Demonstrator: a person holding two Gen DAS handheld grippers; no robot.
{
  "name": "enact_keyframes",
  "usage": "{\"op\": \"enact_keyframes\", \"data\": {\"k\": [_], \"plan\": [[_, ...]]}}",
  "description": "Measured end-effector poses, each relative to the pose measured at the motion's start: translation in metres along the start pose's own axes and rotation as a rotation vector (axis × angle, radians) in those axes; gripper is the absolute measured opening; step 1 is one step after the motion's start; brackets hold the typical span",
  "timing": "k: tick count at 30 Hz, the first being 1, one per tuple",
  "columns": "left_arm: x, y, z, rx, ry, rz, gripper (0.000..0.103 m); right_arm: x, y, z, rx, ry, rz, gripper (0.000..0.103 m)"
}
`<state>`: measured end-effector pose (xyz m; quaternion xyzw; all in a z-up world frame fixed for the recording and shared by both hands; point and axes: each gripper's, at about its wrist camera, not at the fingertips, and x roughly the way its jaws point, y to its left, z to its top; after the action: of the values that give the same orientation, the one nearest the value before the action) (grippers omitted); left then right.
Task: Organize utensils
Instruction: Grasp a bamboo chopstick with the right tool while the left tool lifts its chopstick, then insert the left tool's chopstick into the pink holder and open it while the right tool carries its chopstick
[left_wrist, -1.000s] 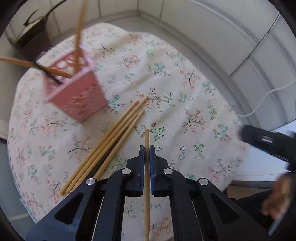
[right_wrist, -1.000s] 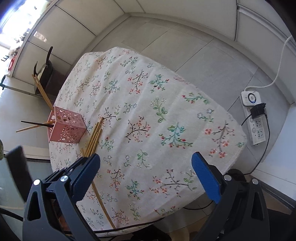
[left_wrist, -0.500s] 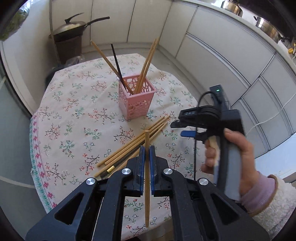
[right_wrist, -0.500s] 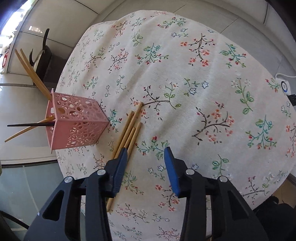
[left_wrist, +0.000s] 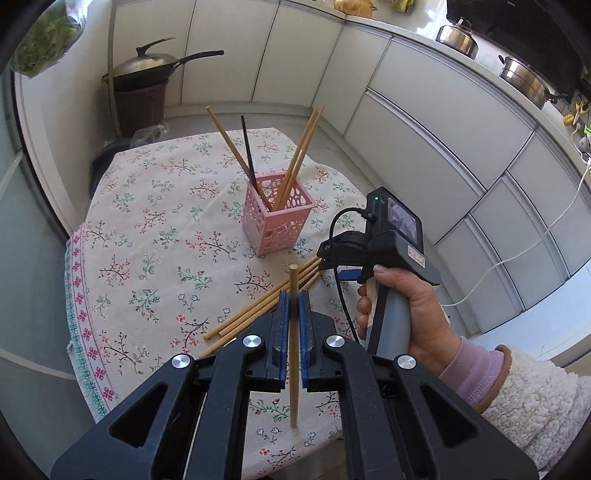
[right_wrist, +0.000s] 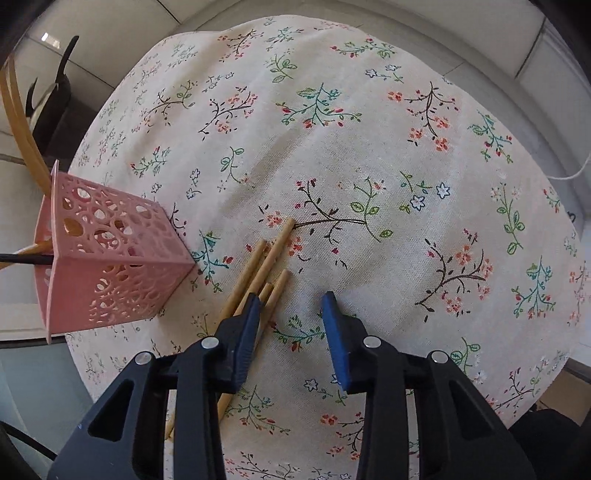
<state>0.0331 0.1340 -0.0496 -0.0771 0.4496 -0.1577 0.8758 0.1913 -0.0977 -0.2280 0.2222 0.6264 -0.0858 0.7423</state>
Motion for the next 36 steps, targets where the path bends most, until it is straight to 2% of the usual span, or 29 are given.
{"op": "enact_keyframes", "data": {"k": [1,3,7,13,19,24,28,32,36], "plan": [[-0.001,0.001,0.000,-0.002,-0.002,0.001,0.004,0.000,0.004,-0.002,-0.022,-0.010,-0.030,0.033],[-0.003,0.002,0.001,-0.005,-0.010,0.007,0.004,0.000,0.006,-0.006,-0.071,-0.037,-0.076,0.018],[-0.010,0.002,0.002,-0.008,-0.033,0.007,0.004,-0.002,-0.009,-0.004,-0.089,-0.022,-0.014,0.005],[-0.022,0.001,0.005,-0.021,-0.079,0.001,0.004,-0.024,-0.052,-0.011,-0.092,-0.086,0.102,0.005],[-0.029,-0.006,0.009,-0.028,-0.152,0.023,0.004,-0.108,-0.071,-0.033,-0.218,-0.299,0.207,0.005],[-0.033,-0.011,0.014,-0.049,-0.207,0.049,0.004,-0.173,-0.071,-0.062,-0.334,-0.434,0.271,0.005],[-0.034,-0.017,0.016,-0.056,-0.232,0.073,0.004,-0.205,-0.075,-0.080,-0.370,-0.488,0.322,0.005],[-0.039,-0.020,0.021,-0.070,-0.273,0.089,0.004,-0.232,-0.080,-0.080,-0.347,-0.511,0.372,0.005],[-0.052,-0.024,0.039,-0.094,-0.340,0.092,0.004,-0.261,-0.080,-0.071,-0.309,-0.557,0.433,0.005]]}}
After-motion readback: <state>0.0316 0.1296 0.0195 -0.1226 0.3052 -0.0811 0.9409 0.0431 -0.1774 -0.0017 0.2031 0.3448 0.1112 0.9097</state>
